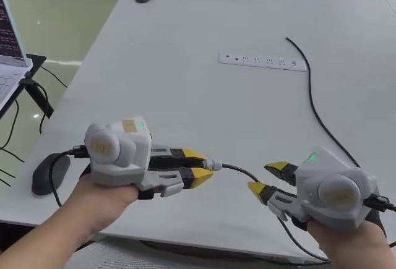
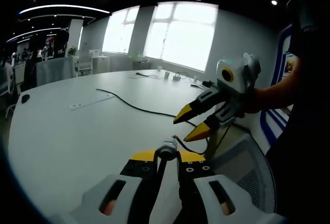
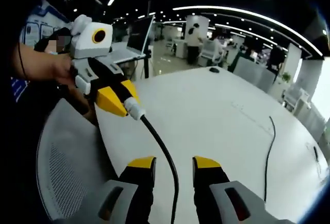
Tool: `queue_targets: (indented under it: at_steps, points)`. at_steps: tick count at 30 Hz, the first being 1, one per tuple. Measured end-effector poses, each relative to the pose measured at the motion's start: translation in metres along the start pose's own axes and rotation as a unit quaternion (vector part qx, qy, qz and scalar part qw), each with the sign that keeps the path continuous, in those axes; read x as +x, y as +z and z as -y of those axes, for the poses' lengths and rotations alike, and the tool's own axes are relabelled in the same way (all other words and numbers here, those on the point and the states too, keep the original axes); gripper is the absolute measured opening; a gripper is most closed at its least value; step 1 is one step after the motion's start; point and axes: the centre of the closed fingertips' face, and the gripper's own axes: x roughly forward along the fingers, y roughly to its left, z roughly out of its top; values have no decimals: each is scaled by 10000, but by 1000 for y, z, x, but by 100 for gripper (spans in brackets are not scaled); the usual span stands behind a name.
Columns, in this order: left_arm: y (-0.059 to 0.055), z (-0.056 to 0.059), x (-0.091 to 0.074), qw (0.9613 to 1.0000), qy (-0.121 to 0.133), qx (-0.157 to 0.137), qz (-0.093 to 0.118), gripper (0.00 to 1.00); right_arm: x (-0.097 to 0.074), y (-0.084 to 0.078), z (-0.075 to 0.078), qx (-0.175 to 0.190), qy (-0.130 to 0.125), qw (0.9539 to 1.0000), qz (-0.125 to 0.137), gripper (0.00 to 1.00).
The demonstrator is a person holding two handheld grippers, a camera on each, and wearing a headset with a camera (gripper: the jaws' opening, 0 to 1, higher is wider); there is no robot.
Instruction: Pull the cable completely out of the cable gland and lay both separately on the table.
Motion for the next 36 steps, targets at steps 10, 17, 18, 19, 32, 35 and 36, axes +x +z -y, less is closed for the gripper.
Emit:
queue_targets:
  at_steps: [10, 17, 18, 19, 32, 35, 36]
  points:
    - [2, -1, 1, 10000, -16, 1, 6, 15, 15, 25, -23, -1099, 313, 9934, 37, 20]
    - [2, 0, 3, 10000, -34, -9, -17, 15, 18, 28, -25, -1372, 342, 9900, 4, 12]
    - [2, 0, 3, 10000, -37, -1, -18, 15, 18, 27, -25, -1409, 351, 9894, -5, 11]
    - [2, 0, 3, 10000, -38, 2, -19, 15, 19, 27, -25, -1437, 347, 9890, -11, 10]
    - [3, 0, 9, 10000, -66, 2, -28, 15, 21, 25, -26, -1611, 392, 9862, 15, 2]
    - [3, 0, 10, 10000, -71, 12, -43, 15, 20, 23, -26, -1585, 392, 9866, 10, 1]
    - [3, 0, 10, 10000, -76, 3, -36, 15, 20, 23, -25, -1582, 386, 9867, 16, 1]
